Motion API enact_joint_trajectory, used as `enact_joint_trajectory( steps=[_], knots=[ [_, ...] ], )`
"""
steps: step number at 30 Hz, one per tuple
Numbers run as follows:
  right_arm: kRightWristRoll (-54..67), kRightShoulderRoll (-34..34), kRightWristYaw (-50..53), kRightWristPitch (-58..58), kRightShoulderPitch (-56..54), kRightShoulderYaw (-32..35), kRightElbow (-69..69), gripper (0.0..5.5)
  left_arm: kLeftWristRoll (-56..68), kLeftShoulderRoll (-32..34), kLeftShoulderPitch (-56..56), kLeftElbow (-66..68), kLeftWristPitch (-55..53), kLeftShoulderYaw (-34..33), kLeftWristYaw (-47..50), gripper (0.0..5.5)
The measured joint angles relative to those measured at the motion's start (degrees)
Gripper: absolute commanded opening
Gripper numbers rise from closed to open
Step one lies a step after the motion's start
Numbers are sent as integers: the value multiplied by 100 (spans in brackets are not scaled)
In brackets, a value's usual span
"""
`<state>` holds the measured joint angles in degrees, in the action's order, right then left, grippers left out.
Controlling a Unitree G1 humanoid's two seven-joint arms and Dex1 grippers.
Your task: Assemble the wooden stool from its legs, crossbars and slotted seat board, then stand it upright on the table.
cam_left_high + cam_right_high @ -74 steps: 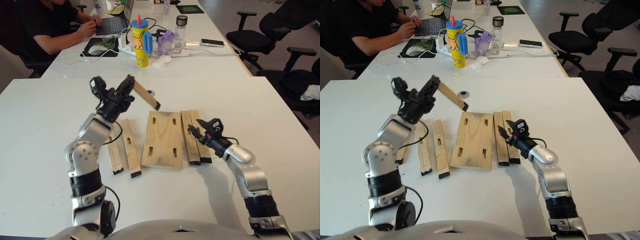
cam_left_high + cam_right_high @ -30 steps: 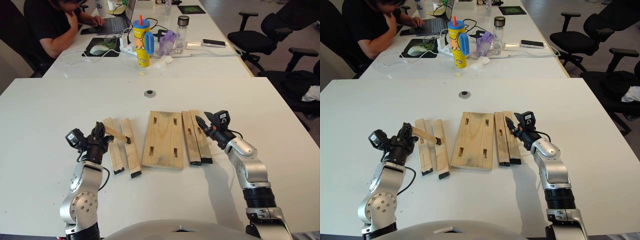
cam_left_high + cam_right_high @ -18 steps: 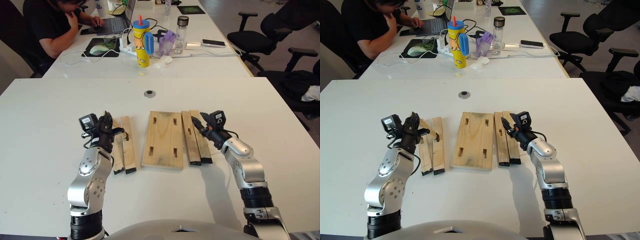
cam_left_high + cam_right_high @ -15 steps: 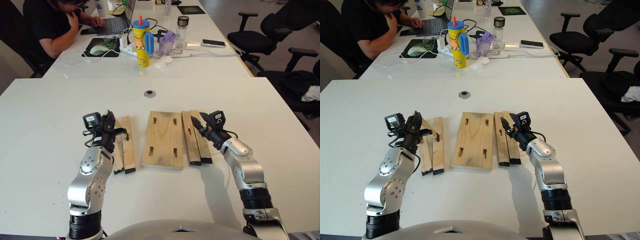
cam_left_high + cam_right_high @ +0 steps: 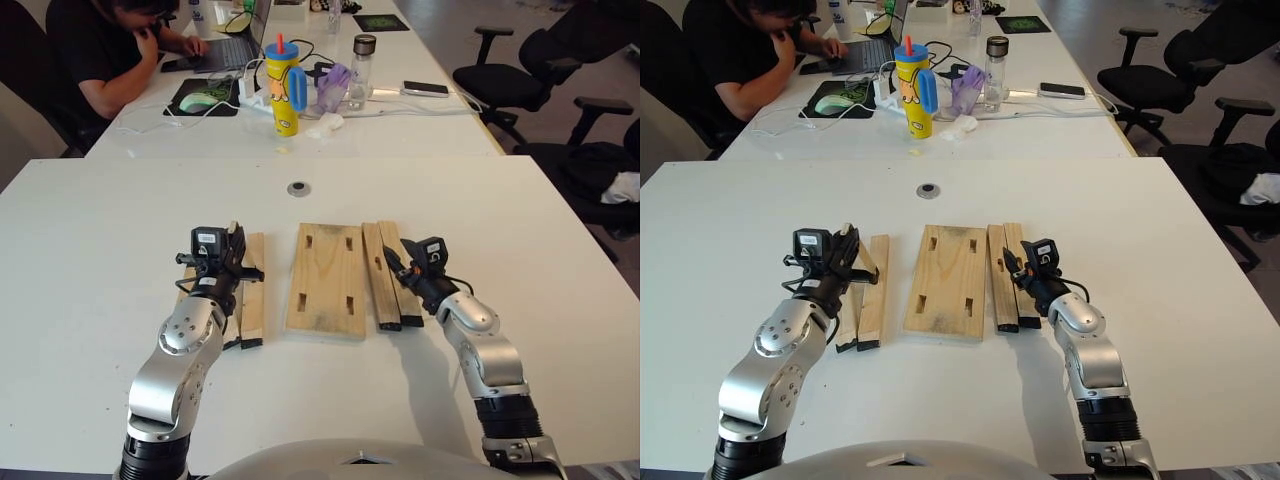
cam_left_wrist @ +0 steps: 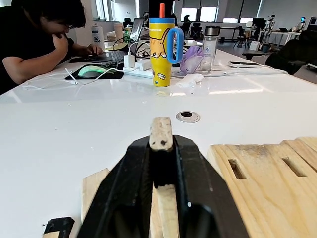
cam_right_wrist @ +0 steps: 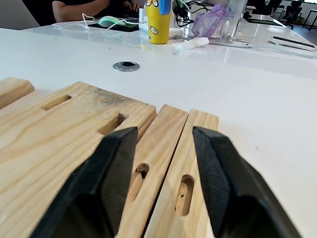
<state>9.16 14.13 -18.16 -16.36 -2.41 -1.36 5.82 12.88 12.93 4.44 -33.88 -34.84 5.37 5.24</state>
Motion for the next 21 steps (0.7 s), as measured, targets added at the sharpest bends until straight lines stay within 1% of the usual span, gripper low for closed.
enact_joint_trajectory(
  steps=[4, 9, 15, 21],
  knots=[
    [-104, -47, 65, 0, 79, -44, 55, 205, -33, 106, 37, -19, 8, -108, -180, 44],
    [-162, -80, 126, 2, 81, -61, 54, 205, -53, 82, 24, 122, 141, -287, -284, 44],
    [-266, -120, 198, 23, 26, -134, 39, 205, 142, -494, -28, 213, 46, -750, -64, 44],
    [-431, -156, 216, 103, 4, -209, 24, 205, 53, -634, -20, 247, -8, -794, 34, 44]
  ],
)
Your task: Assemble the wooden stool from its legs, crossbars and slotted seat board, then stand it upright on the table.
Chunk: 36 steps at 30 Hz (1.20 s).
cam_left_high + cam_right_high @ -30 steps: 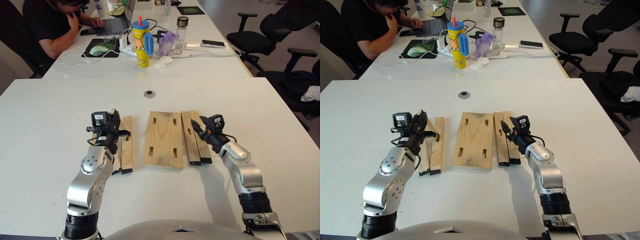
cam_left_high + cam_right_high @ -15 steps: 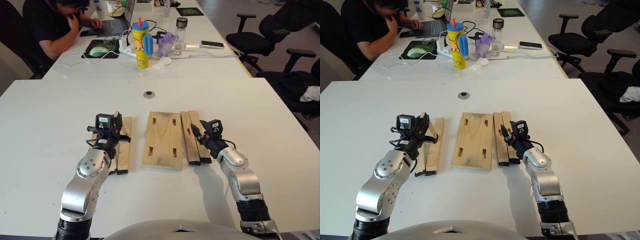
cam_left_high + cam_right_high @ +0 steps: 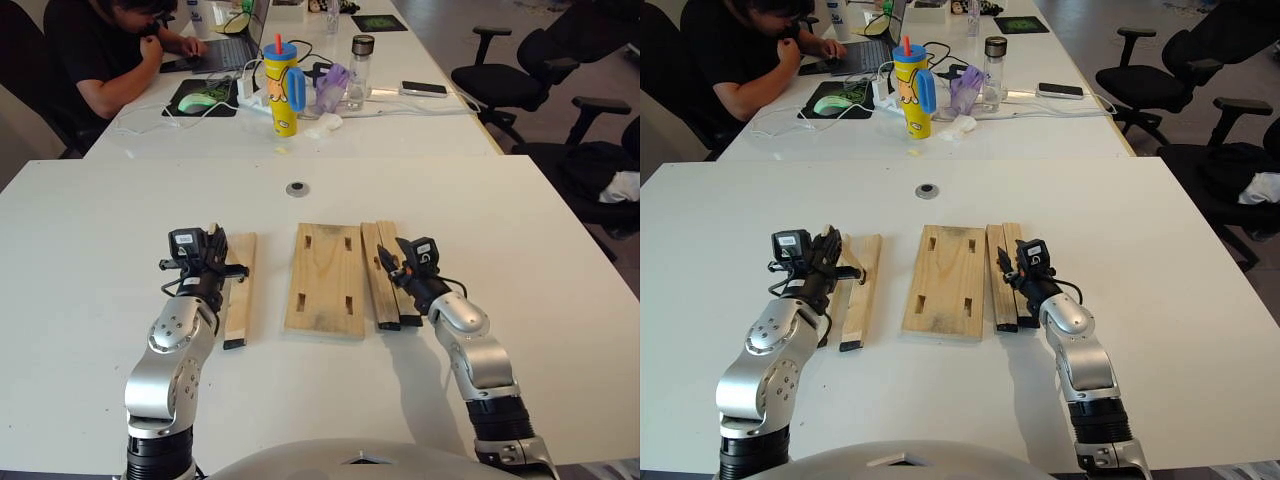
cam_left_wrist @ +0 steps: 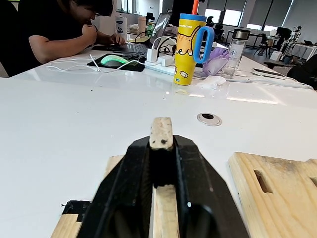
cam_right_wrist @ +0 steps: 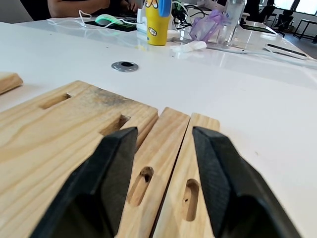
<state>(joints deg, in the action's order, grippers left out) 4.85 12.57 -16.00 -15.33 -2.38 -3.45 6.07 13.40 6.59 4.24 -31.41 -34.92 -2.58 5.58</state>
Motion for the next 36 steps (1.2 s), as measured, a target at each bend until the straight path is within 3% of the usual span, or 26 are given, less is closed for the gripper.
enact_joint_trajectory(
  steps=[5, 14, 30, 31, 36],
  knots=[
    [-199, 23, 1, 63, 0, -120, -6, 205, -177, 0, 6, 7, 39, 111, 0, 44],
    [-277, 35, -8, 111, -2, -181, -6, 205, -665, 436, 244, 567, 1302, 423, -596, 44],
    [-326, 8, -34, 274, -188, -200, -244, 205, -731, 443, 272, 723, 1602, 375, -801, 44],
    [-334, 6, -34, 285, -205, -200, -268, 205, -739, 443, 265, 739, 1618, 372, -808, 80],
    [-340, -7, -34, 364, -291, -186, -412, 205, -870, 443, 560, 1190, 1342, 358, -807, 144]
  ],
)
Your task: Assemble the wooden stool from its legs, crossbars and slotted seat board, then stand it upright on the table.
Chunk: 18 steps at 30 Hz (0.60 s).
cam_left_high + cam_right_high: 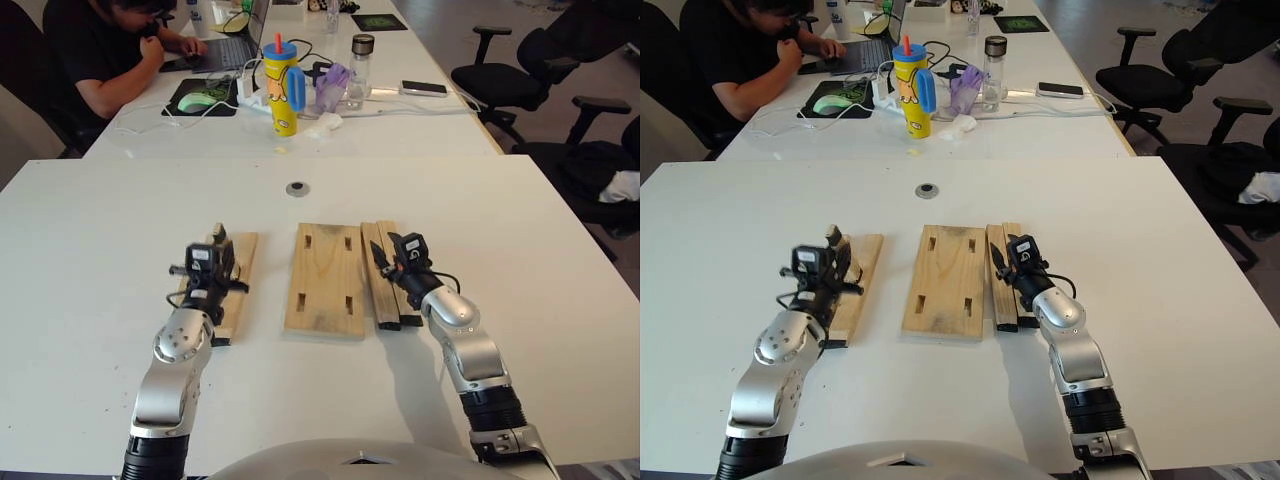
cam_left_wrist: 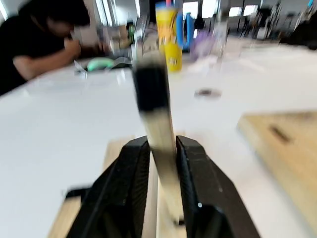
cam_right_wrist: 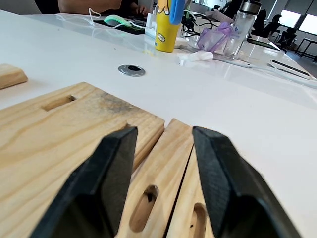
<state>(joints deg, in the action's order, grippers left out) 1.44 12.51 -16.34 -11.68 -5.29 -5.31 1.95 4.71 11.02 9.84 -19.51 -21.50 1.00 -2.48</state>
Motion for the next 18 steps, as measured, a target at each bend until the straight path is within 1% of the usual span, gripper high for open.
enact_joint_trajectory(
  steps=[3, 6, 7, 11, 15, 18],
  knots=[
    [1, -45, 0, 21, -22, -5, -30, 205, -32, 0, -14, -50, 50, -30, -21, 181],
    [0, -52, 1, 67, -69, 3, -65, 205, -31, -4, -106, -113, 162, -41, -112, 243],
    [0, -55, 4, 102, -83, 3, -94, 205, -28, -4, -118, -121, 194, -61, -140, 247],
    [-8, -85, 31, 170, -106, 5, -213, 205, -22, -4, -307, -327, 215, -195, -173, 247],
    [-51, -124, 44, 260, -180, 8, -342, 205, -4, -13, -744, -832, 264, -331, -162, 247],
    [-52, -132, 44, 326, -238, 18, -444, 205, 91, -18, -1170, -1034, 128, -494, -102, 212]
  ],
)
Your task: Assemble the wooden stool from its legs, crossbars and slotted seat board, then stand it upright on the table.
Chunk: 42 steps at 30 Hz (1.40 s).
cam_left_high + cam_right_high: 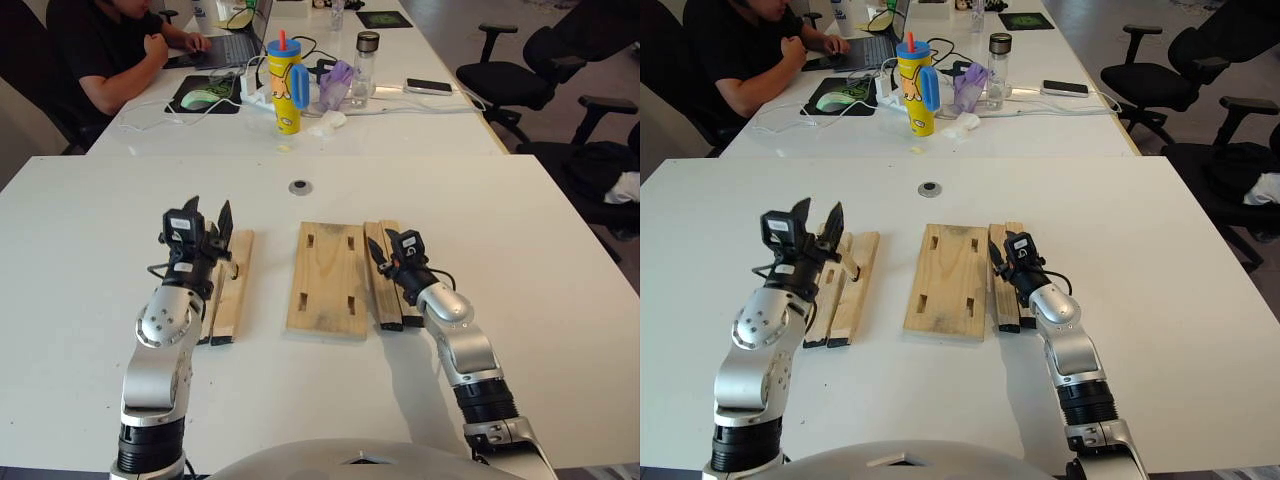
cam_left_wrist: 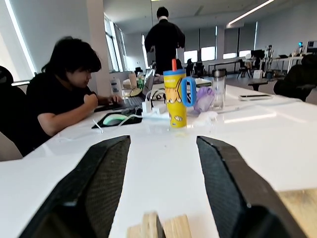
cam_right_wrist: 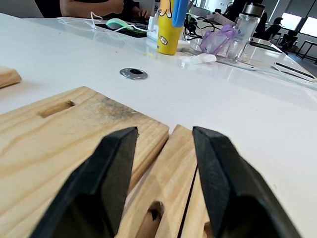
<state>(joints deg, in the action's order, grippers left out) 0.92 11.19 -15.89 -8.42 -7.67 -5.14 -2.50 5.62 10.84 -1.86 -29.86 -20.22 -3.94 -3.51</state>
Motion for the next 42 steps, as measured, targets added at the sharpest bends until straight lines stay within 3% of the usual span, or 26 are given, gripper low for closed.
enact_joint_trajectory(
  steps=[4, 8, 13, 22, 26, 30, 42],
  knots=[
    [-7, -35, 1, 73, -86, 7, -118, 205, 128, 0, -857, -227, -420, -203, 111, 143],
    [-21, -65, 20, 125, -119, 13, -195, 205, 449, 114, -1799, 579, -1141, -573, 87, 79],
    [-52, -100, 29, 142, -124, -4, -242, 205, 916, 139, -2138, 822, -1586, -964, 40, 7],
    [-56, -150, 71, 180, -128, -21, -257, 205, 1284, 192, -2679, 959, -1947, -1110, 43, 3],
    [-54, -159, 69, 180, -134, -33, -256, 205, 1174, -89, -1295, 1097, -1808, -785, -3, 3],
    [-52, -162, 46, 175, -223, -50, -256, 205, 1154, -149, -799, 949, -1292, -690, -81, 3],
    [-45, -165, 7, 173, -347, -33, -269, 205, 1192, -135, -1597, 1060, -1801, -673, 165, 3]
  ],
)
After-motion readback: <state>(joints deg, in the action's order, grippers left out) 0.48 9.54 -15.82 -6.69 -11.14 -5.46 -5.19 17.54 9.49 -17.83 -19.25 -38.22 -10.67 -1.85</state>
